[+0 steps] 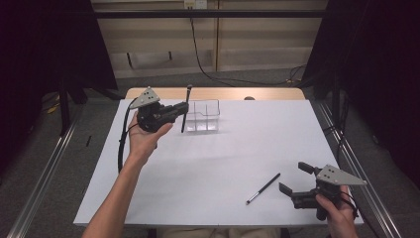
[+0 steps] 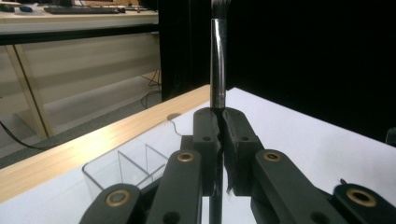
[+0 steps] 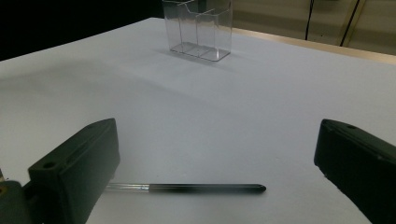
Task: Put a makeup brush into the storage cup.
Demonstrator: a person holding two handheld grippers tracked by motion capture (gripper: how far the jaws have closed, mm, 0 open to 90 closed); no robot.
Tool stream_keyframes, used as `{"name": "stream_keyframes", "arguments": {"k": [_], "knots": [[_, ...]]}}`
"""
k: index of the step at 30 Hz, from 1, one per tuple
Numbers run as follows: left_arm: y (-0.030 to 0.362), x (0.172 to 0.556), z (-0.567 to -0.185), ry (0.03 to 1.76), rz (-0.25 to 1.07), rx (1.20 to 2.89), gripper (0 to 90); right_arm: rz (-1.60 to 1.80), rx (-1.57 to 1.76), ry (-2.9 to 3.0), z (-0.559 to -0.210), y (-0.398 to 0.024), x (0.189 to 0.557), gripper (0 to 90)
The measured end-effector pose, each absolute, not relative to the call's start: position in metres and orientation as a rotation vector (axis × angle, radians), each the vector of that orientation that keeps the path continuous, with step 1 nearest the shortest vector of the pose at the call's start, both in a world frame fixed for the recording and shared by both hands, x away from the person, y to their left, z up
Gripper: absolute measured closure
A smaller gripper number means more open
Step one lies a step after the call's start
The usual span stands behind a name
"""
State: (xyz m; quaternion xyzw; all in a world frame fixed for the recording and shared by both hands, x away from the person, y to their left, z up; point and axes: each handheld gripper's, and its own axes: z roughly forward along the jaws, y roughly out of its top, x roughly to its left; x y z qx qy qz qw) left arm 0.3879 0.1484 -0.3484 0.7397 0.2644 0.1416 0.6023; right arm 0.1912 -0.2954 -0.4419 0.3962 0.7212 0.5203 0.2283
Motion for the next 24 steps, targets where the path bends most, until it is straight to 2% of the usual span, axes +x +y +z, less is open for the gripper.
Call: {"name": "stream_keyframes", "arguments": {"k": [24], "knots": [[0.137, 0.424, -0.336, 0.650, 0.375, 1.714, 84.5, 1.457, 1.108, 1.946, -0.442, -0.296, 0.190, 0.0]]}}
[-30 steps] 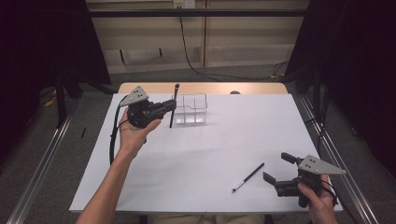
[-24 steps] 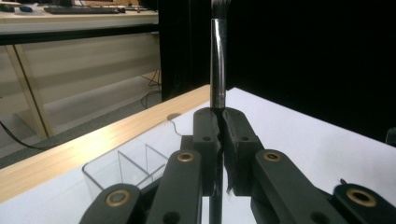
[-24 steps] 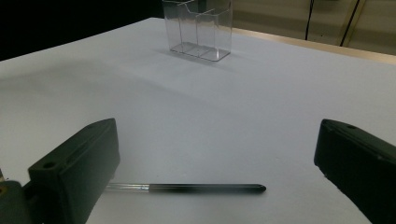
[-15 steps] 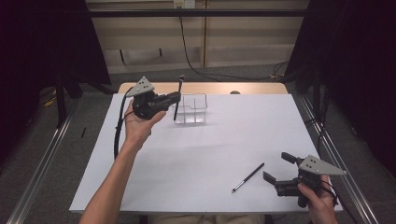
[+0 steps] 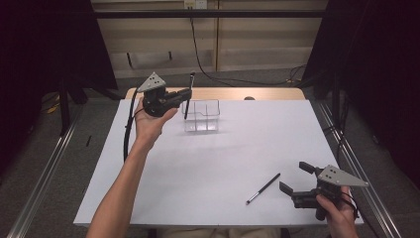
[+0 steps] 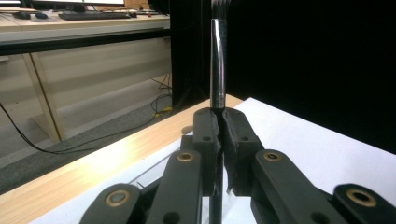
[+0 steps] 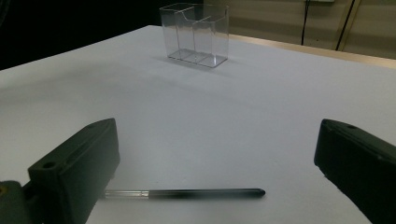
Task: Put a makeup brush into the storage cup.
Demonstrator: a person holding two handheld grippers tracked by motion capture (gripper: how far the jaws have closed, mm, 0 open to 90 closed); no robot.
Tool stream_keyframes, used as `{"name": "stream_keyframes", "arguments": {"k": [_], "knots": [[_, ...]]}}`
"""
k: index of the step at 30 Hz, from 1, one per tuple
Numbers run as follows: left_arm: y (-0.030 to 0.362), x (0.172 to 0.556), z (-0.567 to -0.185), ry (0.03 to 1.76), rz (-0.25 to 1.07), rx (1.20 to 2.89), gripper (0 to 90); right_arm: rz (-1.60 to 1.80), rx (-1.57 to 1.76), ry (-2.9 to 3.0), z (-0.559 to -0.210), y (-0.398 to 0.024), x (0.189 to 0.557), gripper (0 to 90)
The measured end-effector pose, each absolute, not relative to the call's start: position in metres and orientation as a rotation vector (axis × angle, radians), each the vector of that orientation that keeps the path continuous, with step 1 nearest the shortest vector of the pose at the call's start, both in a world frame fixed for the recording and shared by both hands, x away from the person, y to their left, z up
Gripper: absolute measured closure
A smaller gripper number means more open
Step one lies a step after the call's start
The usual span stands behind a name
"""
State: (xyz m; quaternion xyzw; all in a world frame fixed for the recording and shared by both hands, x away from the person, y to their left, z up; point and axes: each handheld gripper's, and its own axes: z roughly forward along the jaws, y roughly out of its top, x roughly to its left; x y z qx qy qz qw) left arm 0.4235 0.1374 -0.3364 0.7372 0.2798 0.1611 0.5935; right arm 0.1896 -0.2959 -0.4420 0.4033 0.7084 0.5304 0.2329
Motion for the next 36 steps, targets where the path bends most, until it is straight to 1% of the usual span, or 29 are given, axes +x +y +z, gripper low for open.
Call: {"name": "stream_keyframes", "arguments": {"k": [11, 21, 25, 27, 36], "knots": [[0.136, 0.439, -0.333, 0.648, 0.370, 1.675, 84.5, 1.456, 1.109, 1.949, -0.442, -0.296, 0.190, 0.0], [0.132, 0.452, -0.337, 0.676, 0.382, 1.682, 84.5, 1.456, 1.112, 1.946, -0.442, -0.297, 0.189, 0.0], [0.132, 0.456, -0.339, 0.687, 0.386, 1.679, 84.5, 1.465, 1.113, 1.932, -0.441, -0.297, 0.189, 0.0], [0.133, 0.459, -0.341, 0.692, 0.362, 1.658, 84.5, 1.467, 1.109, 1.936, -0.441, -0.296, 0.189, 0.0], [0.128, 0.471, -0.353, 0.727, 0.385, 1.668, 84.5, 1.467, 1.114, 1.936, -0.442, -0.296, 0.189, 0.0]]}}
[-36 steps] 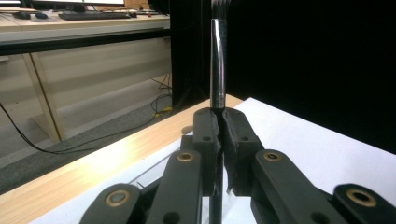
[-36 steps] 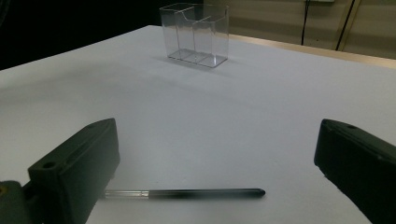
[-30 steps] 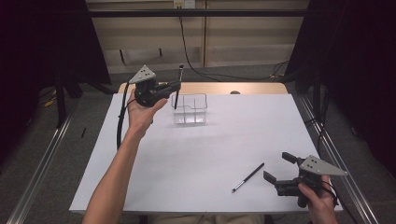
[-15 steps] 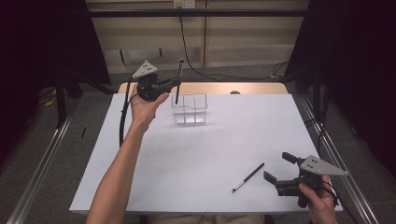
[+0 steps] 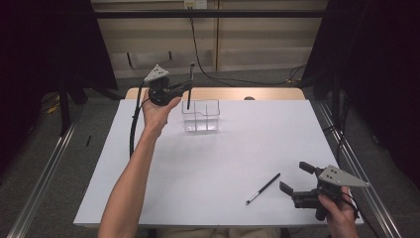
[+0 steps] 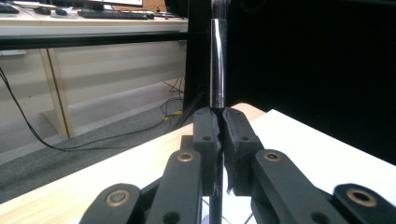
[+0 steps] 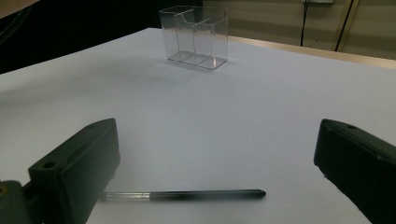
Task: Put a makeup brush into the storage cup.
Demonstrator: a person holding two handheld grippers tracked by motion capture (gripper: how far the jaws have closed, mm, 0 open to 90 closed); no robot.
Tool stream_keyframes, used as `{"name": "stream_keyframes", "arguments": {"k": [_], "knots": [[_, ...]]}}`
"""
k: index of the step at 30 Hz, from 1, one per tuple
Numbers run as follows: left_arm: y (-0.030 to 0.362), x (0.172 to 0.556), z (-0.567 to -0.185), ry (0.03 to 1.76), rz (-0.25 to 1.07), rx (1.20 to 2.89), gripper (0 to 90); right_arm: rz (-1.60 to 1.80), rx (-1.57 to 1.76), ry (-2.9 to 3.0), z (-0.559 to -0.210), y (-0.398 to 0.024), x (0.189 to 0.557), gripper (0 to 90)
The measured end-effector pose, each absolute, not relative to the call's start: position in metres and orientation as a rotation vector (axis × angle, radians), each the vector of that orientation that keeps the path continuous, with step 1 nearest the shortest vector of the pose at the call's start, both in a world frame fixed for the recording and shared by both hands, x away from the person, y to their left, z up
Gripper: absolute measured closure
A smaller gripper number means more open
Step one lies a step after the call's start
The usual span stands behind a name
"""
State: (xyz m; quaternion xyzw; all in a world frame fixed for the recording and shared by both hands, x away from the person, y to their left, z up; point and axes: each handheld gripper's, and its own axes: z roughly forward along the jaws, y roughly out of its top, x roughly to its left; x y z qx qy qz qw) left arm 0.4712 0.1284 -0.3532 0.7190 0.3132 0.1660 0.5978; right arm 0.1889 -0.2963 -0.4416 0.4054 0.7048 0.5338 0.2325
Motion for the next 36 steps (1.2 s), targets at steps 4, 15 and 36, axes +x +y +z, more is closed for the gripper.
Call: {"name": "stream_keyframes", "arguments": {"k": [4, 15, 36], "knots": [[0.126, 0.475, -0.356, 0.740, 0.395, 1.664, 84.5, 1.462, 1.113, 1.943, -0.442, -0.296, 0.189, 0.0], [0.119, 0.480, -0.367, 0.742, 0.390, 1.688, 84.5, 1.460, 1.114, 1.943, -0.442, -0.297, 0.189, 0.0], [0.121, 0.480, -0.386, 0.764, 0.389, 1.722, 84.5, 1.465, 1.115, 1.943, -0.442, -0.297, 0.188, 0.0]]}}
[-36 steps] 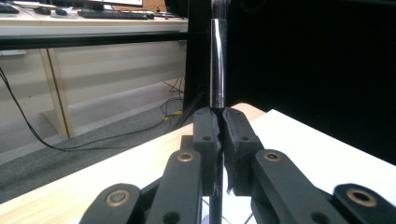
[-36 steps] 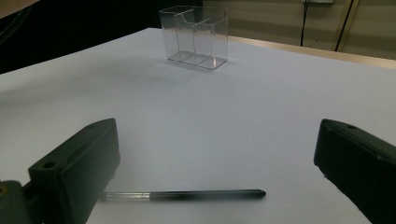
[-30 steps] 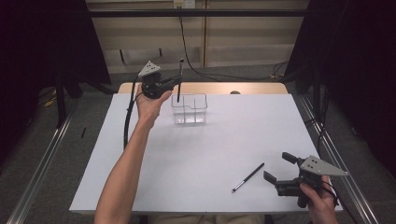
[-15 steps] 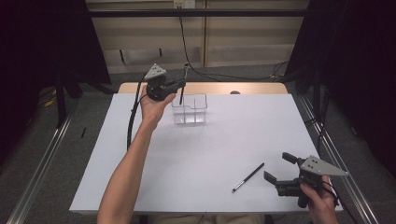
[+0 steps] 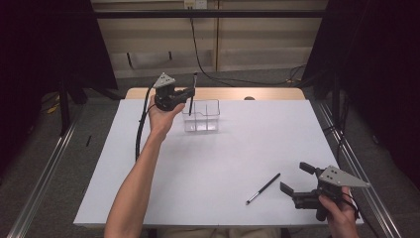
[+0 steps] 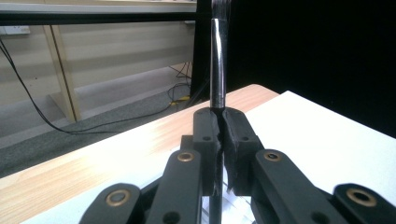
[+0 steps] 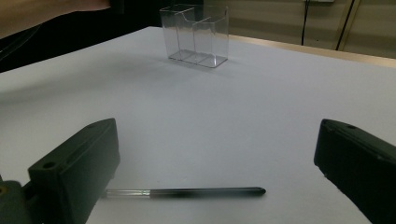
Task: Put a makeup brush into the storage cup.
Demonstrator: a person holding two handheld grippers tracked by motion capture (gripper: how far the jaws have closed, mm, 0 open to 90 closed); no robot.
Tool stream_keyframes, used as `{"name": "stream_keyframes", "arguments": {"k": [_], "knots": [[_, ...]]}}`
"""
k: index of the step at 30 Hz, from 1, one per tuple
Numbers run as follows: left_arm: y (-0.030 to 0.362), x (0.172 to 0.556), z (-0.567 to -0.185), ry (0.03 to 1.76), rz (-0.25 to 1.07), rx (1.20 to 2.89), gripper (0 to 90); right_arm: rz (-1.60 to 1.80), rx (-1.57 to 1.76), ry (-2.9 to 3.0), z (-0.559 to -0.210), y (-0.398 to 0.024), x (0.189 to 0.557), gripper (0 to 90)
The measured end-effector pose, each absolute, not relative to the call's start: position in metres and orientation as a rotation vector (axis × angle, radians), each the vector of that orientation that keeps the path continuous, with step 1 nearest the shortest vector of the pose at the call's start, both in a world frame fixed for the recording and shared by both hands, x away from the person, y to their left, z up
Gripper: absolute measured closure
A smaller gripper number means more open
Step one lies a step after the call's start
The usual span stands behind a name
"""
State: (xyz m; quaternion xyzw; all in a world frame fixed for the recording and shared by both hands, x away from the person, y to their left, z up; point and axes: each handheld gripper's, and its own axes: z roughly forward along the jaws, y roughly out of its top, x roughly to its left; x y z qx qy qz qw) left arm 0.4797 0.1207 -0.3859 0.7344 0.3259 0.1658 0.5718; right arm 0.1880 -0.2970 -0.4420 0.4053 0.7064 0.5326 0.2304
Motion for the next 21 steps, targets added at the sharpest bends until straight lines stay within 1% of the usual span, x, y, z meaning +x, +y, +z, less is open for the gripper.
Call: {"name": "stream_keyframes", "arguments": {"k": [21], "knots": [[0.124, 0.481, -0.401, 0.792, 0.383, 1.734, 84.5, 1.466, 1.111, 1.943, -0.442, -0.297, 0.187, 0.0]]}}
